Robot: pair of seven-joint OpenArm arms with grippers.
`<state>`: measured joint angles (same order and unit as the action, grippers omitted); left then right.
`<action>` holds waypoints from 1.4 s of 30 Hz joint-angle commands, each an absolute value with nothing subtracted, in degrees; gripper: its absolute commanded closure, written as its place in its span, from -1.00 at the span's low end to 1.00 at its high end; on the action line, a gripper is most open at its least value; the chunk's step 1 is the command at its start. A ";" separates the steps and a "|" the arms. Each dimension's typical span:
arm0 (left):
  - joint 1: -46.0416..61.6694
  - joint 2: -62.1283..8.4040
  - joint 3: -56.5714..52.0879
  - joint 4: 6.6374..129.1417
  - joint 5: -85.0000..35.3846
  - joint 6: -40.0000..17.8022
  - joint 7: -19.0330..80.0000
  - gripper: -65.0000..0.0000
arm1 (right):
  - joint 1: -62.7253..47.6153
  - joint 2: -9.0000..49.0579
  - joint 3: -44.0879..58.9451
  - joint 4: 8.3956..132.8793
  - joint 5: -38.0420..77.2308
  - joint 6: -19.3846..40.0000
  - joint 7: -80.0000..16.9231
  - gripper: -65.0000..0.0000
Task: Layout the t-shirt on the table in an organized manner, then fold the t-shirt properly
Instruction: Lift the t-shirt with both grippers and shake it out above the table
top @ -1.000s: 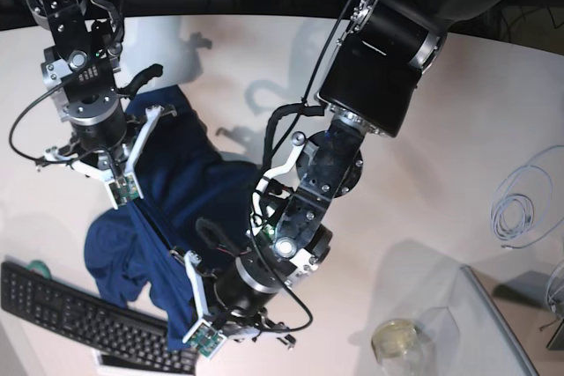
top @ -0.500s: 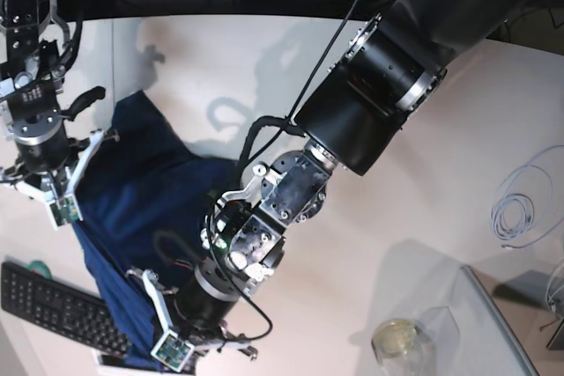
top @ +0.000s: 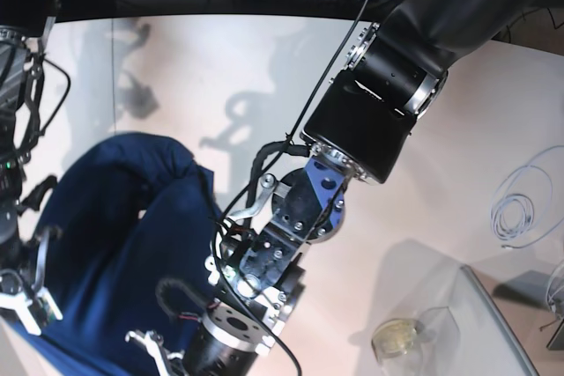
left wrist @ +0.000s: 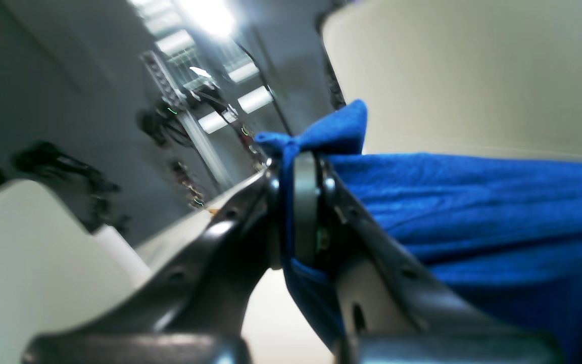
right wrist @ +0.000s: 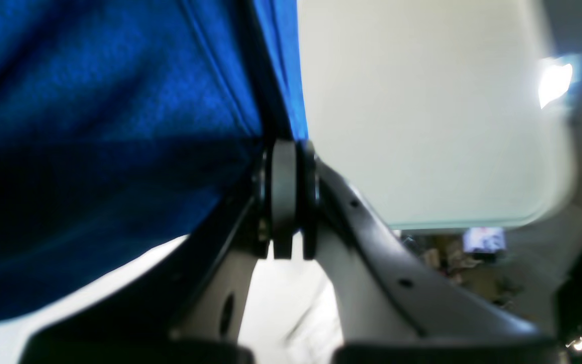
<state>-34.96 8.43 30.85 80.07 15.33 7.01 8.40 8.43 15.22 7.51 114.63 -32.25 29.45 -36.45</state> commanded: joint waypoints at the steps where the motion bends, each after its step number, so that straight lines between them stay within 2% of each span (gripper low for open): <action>1: -37.49 9.00 29.23 82.77 17.19 8.75 8.57 1.00 | 10.15 16.13 8.04 115.38 -35.56 29.14 -38.11 1.00; 4: -37.76 9.00 25.80 86.11 19.38 8.75 13.23 1.00 | 13.14 16.13 7.87 115.38 -38.81 29.14 -38.02 1.00; 10: -37.67 8.75 21.41 89.80 20.70 8.75 13.05 1.00 | 19.03 16.22 7.16 115.74 -43.65 29.14 -37.93 1.00; 17: -37.05 7.60 21.85 95.78 34.95 8.40 13.23 1.00 | 20.79 16.04 -1.89 116.09 -53.93 29.14 -37.93 1.00; 20: -32.92 7.60 21.85 97.89 37.23 5.05 13.23 1.00 | 18.51 15.60 -5.41 116.09 -56.22 29.14 -38.46 1.00; 23: -27.03 6.90 21.76 100.00 40.04 0.75 13.14 1.00 | 14.29 11.91 -4.97 115.65 -56.04 29.05 -38.46 1.00; 27: -20.26 4.35 20.97 105.01 42.59 -0.48 13.14 1.00 | 9.27 6.99 -2.68 114.86 -55.96 29.05 -38.02 1.00; 31: -18.33 0.13 17.54 111.34 42.59 -0.48 13.14 1.00 | 4.53 5.76 -2.77 114.86 -55.96 28.79 -38.02 1.00; 39: -28.97 -0.92 13.14 112.13 42.77 -0.57 13.41 1.00 | 0.04 5.76 -1.71 114.77 -55.96 28.70 -38.02 1.00; 42: -34.33 1.19 14.29 110.73 42.68 -0.57 13.49 1.00 | -0.48 5.76 0.40 114.77 -54.37 28.70 -38.02 1.00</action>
<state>-32.49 0.32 14.06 110.32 42.24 -1.54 14.59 -1.58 5.52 0.23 113.89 -53.91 29.85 -38.76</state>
